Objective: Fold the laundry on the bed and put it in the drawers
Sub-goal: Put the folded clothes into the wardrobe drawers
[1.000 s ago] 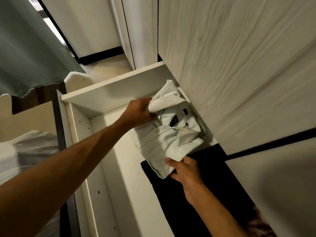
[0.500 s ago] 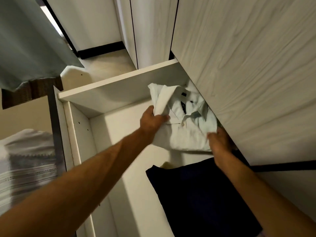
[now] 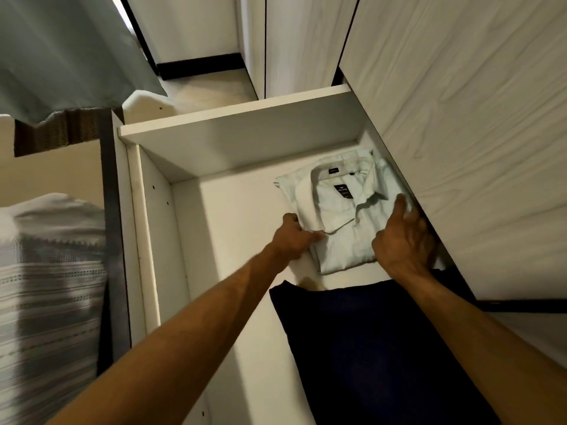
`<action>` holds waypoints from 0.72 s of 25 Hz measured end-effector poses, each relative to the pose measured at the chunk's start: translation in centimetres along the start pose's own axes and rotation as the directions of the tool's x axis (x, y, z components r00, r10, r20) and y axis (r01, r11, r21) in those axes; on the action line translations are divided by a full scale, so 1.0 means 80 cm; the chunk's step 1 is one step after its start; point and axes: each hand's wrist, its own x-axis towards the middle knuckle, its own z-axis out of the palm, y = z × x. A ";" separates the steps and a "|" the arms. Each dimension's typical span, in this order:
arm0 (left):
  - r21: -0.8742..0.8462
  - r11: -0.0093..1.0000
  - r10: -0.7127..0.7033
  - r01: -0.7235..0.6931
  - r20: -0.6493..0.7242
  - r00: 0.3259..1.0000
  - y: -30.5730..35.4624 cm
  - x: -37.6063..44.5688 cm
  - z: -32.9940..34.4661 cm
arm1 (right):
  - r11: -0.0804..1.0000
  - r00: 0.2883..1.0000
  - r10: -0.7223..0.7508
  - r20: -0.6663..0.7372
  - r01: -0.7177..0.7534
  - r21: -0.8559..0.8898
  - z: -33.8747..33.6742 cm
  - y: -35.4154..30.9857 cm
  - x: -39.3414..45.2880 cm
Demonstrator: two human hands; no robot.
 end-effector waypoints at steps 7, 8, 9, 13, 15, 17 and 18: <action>0.262 0.916 0.347 -0.303 -0.141 0.927 0.009 -0.145 -0.084 | 0.887 0.940 -0.342 0.008 0.319 0.334 -0.044 -0.028 -0.054; 0.303 0.875 0.439 -0.377 -0.171 0.882 0.007 -0.176 -0.103 | 0.813 0.915 -0.402 -0.035 0.375 0.445 -0.058 -0.048 -0.068; 0.334 0.836 0.517 -0.435 -0.212 0.829 0.003 -0.210 -0.124 | 0.744 0.885 -0.459 -0.083 0.433 0.509 -0.072 -0.074 -0.085; 0.392 0.788 0.612 -0.475 -0.418 0.671 -0.042 -0.333 -0.217 | 0.486 0.730 -0.629 -0.268 0.638 0.598 -0.127 -0.203 -0.186; 0.354 0.824 0.566 -0.442 -0.560 0.606 -0.089 -0.398 -0.269 | 0.367 0.618 -0.722 -0.311 0.723 0.585 -0.142 -0.277 -0.262; 0.302 0.872 0.478 -0.385 -0.694 0.538 -0.155 -0.463 -0.324 | 0.268 0.485 -0.830 -0.274 0.779 0.566 -0.141 -0.350 -0.350; 0.286 0.893 0.434 -0.346 -0.748 0.503 -0.194 -0.496 -0.351 | 0.226 0.412 -0.880 -0.237 0.801 0.555 -0.132 -0.383 -0.396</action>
